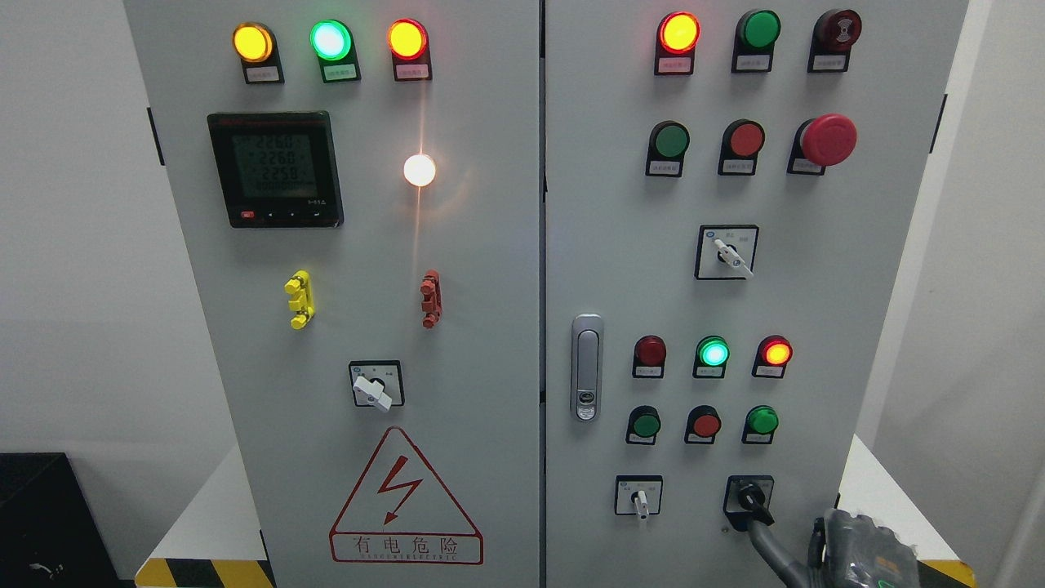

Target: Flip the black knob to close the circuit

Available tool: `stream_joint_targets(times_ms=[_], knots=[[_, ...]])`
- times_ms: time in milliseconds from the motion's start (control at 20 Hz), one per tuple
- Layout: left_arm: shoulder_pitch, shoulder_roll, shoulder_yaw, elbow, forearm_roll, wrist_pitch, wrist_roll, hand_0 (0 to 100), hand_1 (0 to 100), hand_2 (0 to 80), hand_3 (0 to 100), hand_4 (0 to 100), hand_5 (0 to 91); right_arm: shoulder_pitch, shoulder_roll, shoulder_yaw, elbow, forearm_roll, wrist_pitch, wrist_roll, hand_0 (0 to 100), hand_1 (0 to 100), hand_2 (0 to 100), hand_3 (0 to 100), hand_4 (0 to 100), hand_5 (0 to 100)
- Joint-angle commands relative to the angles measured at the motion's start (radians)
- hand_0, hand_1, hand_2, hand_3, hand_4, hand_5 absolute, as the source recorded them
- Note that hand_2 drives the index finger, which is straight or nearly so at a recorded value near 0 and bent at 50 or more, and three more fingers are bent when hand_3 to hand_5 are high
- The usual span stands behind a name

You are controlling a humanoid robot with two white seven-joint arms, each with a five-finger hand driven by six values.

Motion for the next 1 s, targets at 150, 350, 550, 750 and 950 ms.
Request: stream_joint_targets(times_ms=[150,350,550,750,950], knots=[[0.022,-0.001,0.0,-0.023,0.0,0.0,0.0,12,56,0.0,0,0,0.0,-0.011,0.002,-0.019,0.004,-0.005,-0.001,-0.003,0,0,89,100,92,100],[0.022,0.001,0.0,-0.023,0.0,0.0,0.0,12,56,0.0,0,0,0.0,-0.011,0.002,-0.026,0.003,-0.008,-0.001,-0.003,0,0,89,100,92,100],[0.022,-0.001,0.0,-0.023,0.0,0.0,0.0,12,56,0.0,0,0,0.0,-0.01,0.007,-0.024,0.001,-0.01,-0.001,-0.003,0,0,89,100,92,100],[0.022,-0.001,0.0,-0.023,0.0,0.0,0.0,12,56,0.0,0,0,0.0,0.003,0.008,-0.015,-0.002,-0.013,-0.003,-0.003,0,0,89,100,92,100],[0.022,-0.001,0.0,-0.023,0.0,0.0,0.0,12,56,0.0,0,0,0.0,0.018,0.01,-0.004,-0.007,-0.01,-0.001,-0.005,0,0,89,100,92,100]])
